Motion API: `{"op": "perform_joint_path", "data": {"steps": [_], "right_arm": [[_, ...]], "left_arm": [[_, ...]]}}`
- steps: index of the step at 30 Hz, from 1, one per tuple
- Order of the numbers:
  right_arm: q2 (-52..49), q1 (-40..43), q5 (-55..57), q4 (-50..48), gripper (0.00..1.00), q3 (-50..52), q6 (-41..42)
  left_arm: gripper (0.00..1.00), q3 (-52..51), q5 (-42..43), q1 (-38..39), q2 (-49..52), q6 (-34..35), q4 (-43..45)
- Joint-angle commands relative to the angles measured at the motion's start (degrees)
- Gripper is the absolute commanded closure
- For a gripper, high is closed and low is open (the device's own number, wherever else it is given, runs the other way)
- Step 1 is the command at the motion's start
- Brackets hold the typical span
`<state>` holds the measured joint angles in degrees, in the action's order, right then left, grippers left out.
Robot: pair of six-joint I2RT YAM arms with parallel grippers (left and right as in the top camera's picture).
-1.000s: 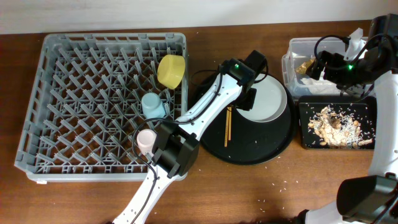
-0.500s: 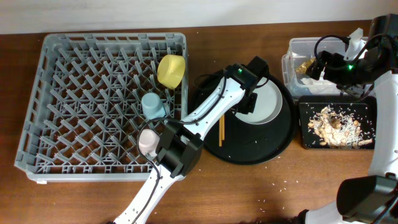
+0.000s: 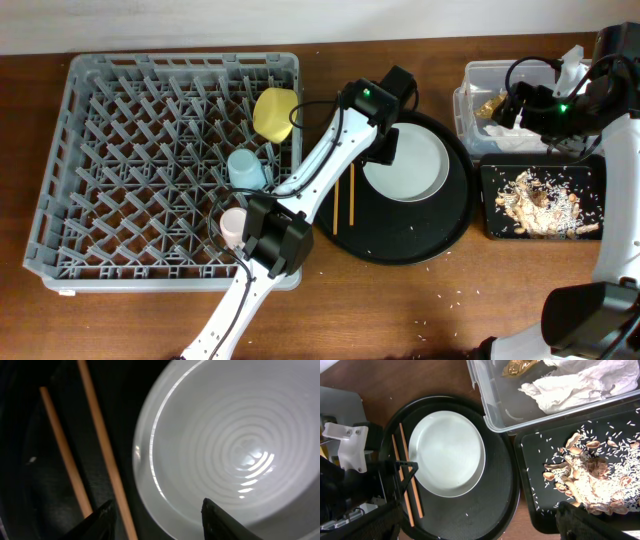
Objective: Sort waste into correct bins and load items into the dishwasher rack
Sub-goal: 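Grasp edge of white plate with left gripper, then stand white plate upright at back of rack with left gripper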
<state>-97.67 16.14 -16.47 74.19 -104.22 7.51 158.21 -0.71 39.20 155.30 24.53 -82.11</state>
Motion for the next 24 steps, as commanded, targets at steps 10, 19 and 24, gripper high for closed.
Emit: {"op": "perform_joint_path", "data": {"steps": [10,19,24], "right_arm": [[-0.20,0.00,0.68,0.42,0.01,0.17,-0.24],[-0.20,0.00,0.66,0.63,0.01,0.17,-0.22],[-0.20,0.00,0.68,0.42,0.01,0.17,-0.22]], "left_arm": [[0.72,0.39,-3.19,1.25,4.87,0.31,0.66],[0.99,7.15,-3.21,-0.28,4.70,-2.01,-3.74],[1.00,21.62,-3.91,-4.61,-1.57,-11.17,-10.78]]}}
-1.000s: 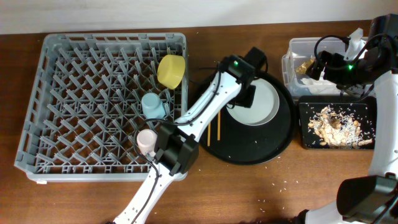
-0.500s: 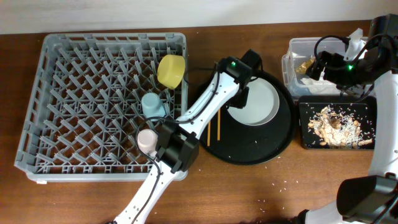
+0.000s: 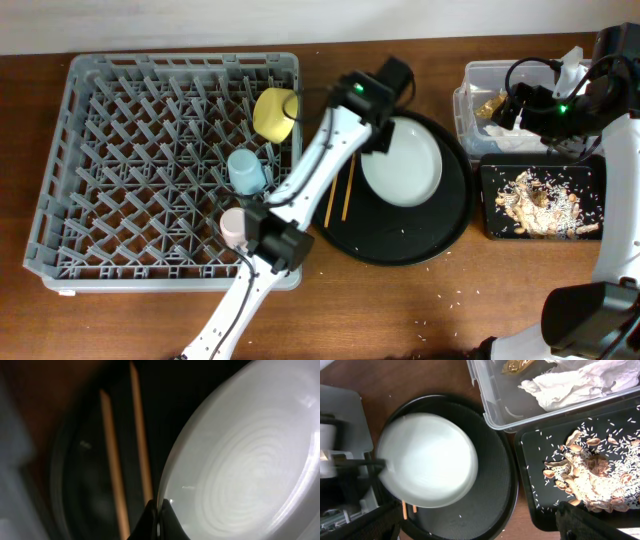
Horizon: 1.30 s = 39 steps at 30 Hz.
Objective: Sort waste into correct bins and load items into the dishwasher rack
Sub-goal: 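Stand white plate upright at back of rack with left gripper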
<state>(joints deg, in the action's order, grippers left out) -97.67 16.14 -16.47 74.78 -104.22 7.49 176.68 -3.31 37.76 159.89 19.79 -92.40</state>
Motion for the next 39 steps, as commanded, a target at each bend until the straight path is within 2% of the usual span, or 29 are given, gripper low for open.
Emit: {"op": "perform_joint_path", "data": {"steps": [1,3,5,8,9,11,15,22,27,29,30,31,32,36,39], "right_arm": [[-0.20,0.00,0.68,-0.22,0.02,0.17,-0.20],[-0.20,0.00,0.68,-0.22,0.01,0.17,-0.20],[-0.20,0.00,0.68,-0.22,0.01,0.17,-0.22],[-0.20,0.00,0.66,-0.24,0.01,0.17,-0.20],[-0.20,0.00,0.66,-0.22,0.01,0.17,-0.20],[-0.20,0.00,0.66,-0.20,0.01,0.17,-0.20],[-0.20,0.00,0.68,-0.20,0.01,0.17,-0.20],[-0.20,0.00,0.70,-0.17,0.01,0.17,-0.22],[-0.22,0.00,0.70,-0.17,0.01,0.20,-0.22],[-0.22,0.00,0.70,-0.17,0.02,0.20,-0.20],[-0.20,0.00,0.70,-0.17,0.01,0.20,-0.22],[-0.20,0.00,0.70,-0.17,0.02,0.20,-0.22],[-0.22,0.00,0.70,-0.17,0.01,0.20,-0.22],[-0.22,0.00,0.70,-0.17,0.02,0.20,-0.22],[-0.22,0.00,0.70,-0.17,0.01,0.20,-0.22]], "left_arm": [[1.00,3.15,-2.16,-4.39,-9.18,-7.61,-0.48],[1.00,3.15,-6.75,-6.47,-14.19,-8.55,-0.74],[1.00,3.15,-17.86,-9.62,-20.22,-9.62,-1.84],[1.00,3.15,-32.48,-14.56,-25.70,-15.32,-3.72],[1.00,3.15,-34.38,-15.96,-25.81,-18.14,-3.72],[1.00,1.44,-36.41,-19.47,-25.62,-23.06,-3.06],[1.00,-8.33,-42.62,-25.22,-25.55,-23.58,3.19],[1.00,-31.45,-46.64,-25.42,-25.55,-23.56,20.74],[1.00,-36.63,-44.76,-24.76,-25.55,-23.54,23.41],[0.95,-36.61,-42.75,-24.15,-25.55,-23.54,23.87],[0.87,-36.61,-42.77,-23.76,-25.55,-23.54,24.02],[0.60,-36.59,-42.80,-22.80,-25.57,-23.54,24.59],[0.48,-36.35,-42.80,-22.01,-25.59,-23.54,24.76],[0.39,-36.17,-41.62,-19.87,-25.66,-23.54,24.92],[0.38,-34.69,-32.98,-19.65,-26.36,-23.52,24.68]]}}
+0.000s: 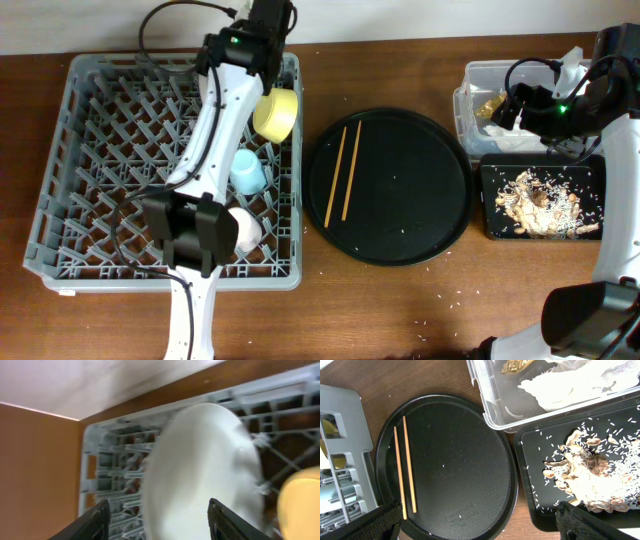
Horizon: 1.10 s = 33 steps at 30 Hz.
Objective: Sort waste into correct bins and load items into the dishwasher rack
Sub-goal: 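Stand white plate upright at back of rack with left gripper, then grasp one chopstick with left gripper and insert it into rack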
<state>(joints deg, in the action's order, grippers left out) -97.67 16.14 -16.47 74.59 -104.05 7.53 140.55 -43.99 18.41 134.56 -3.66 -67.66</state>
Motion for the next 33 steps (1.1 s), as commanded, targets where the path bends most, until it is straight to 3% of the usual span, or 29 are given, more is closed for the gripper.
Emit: {"op": "perform_joint_path", "data": {"steps": [1,5,7,12,20,23,27,33], "right_arm": [[-0.22,0.00,0.70,0.02,0.01,0.02,-0.26],[-0.22,0.00,0.70,0.00,0.01,0.02,-0.24],[-0.22,0.00,0.68,0.00,0.02,0.02,-0.24],[-0.20,0.00,0.66,0.09,0.02,0.02,-0.24],[-0.22,0.00,0.68,0.02,0.02,0.02,-0.24],[-0.22,0.00,0.68,0.02,0.01,0.02,-0.24],[-0.20,0.00,0.68,0.04,0.02,0.02,-0.24],[-0.22,0.00,0.68,0.04,0.02,0.02,-0.24]], "left_arm": [[0.37,3.23,13.53,-0.31,-2.01,0.28,-0.59],[0.42,7.02,51.04,0.48,-7.52,1.73,-3.02],[0.42,6.38,57.42,2.60,-7.15,4.50,-6.51],[0.47,-1.86,56.22,9.16,-3.39,4.50,-11.30],[0.52,-15.45,53.92,15.78,1.86,4.57,-1.40],[0.52,-16.35,52.96,17.05,4.46,8.68,-0.70],[0.53,-16.39,52.98,17.59,7.28,9.25,0.39],[0.63,-16.70,50.99,17.97,9.14,10.16,0.68]]}}
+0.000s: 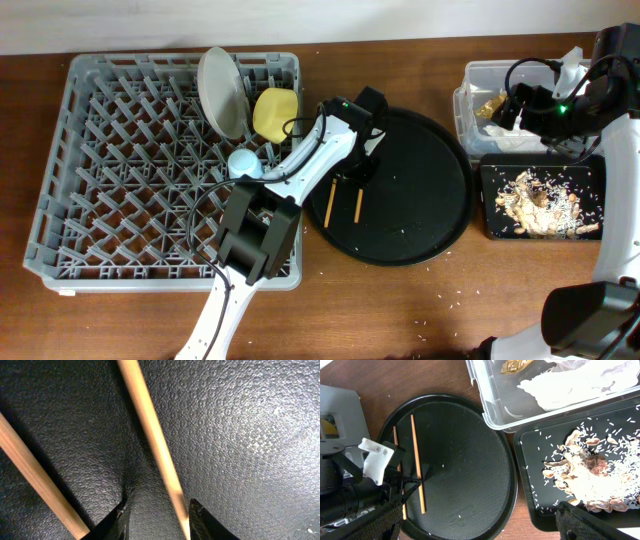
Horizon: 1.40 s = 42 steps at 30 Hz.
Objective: Sort waste into correct bins and load items into the dishwasher rack
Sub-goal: 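Grasp one chopstick with left gripper and insert it into rack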
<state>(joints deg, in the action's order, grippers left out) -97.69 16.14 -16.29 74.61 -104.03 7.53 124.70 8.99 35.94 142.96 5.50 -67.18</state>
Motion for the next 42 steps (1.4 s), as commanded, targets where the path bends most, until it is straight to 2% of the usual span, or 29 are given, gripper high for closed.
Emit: {"op": "perform_joint_path", "data": {"steps": [1,2,4,9,11,13,15,18,22,24,26,27,32,34,35,39,42], "right_arm": [[-0.20,0.00,0.50,0.02,0.02,0.00,-0.24],[-0.17,0.00,0.50,0.02,0.02,0.00,-0.24],[-0.20,0.00,0.50,0.02,0.02,0.00,-0.24],[-0.17,0.00,0.50,0.02,0.02,0.00,-0.24],[-0.20,0.00,0.50,0.02,0.02,0.00,-0.24],[-0.20,0.00,0.48,0.00,0.02,0.00,-0.17],[-0.17,0.00,0.50,0.00,0.02,0.00,-0.04],[-0.20,0.00,0.50,0.00,0.02,0.00,-0.04],[-0.20,0.00,0.48,0.00,0.01,0.00,-0.04],[-0.17,0.00,0.50,0.00,0.02,0.00,-0.04],[-0.17,0.00,0.50,0.00,0.02,0.00,-0.04],[-0.17,0.00,0.50,0.00,0.02,0.00,-0.04],[-0.20,0.00,0.50,0.00,0.01,0.00,-0.04],[-0.20,0.00,0.48,0.00,0.02,0.00,-0.04],[-0.20,0.00,0.50,0.00,0.01,0.00,-0.04],[-0.17,0.00,0.48,0.00,0.01,0.00,-0.04],[-0.20,0.00,0.50,0.00,0.01,0.00,-0.04]], "left_arm": [[0.64,-1.09,-1.99,0.44,0.74,1.01,0.39],[0.64,-1.27,-1.97,0.44,0.74,1.18,0.55],[0.77,-1.90,-2.01,0.46,0.74,1.16,1.01],[0.99,-1.92,-5.95,2.78,1.07,1.16,1.11],[0.99,0.00,-7.15,3.37,0.92,1.16,-0.68],[0.99,5.66,-9.07,2.67,0.55,1.16,-6.58],[0.99,15.26,-12.17,1.09,-0.15,1.16,-14.86],[0.99,36.09,-16.35,-3.48,-1.99,1.03,-29.57],[0.99,36.22,-15.26,-12.02,-12.04,1.38,-29.55],[0.99,32.79,-15.26,-16.94,-16.37,2.54,-29.55],[0.99,26.60,-14.99,-18.53,-18.08,4.33,-29.55],[0.99,19.87,-14.03,-18.60,-18.34,4.55,-29.55],[0.99,4.17,-6.36,-17.00,-19.47,5.77,-29.57],[0.99,-2.91,-7.30,-15.85,-24.50,5.92,-29.55],[0.99,-6.91,-8.28,-15.80,-28.98,8.55,-29.11],[0.99,-23.76,-8.39,-14.29,-44.13,16.04,-15.87],[0.99,-36.28,-8.31,-12.76,-46.34,19.43,-6.19]]}}
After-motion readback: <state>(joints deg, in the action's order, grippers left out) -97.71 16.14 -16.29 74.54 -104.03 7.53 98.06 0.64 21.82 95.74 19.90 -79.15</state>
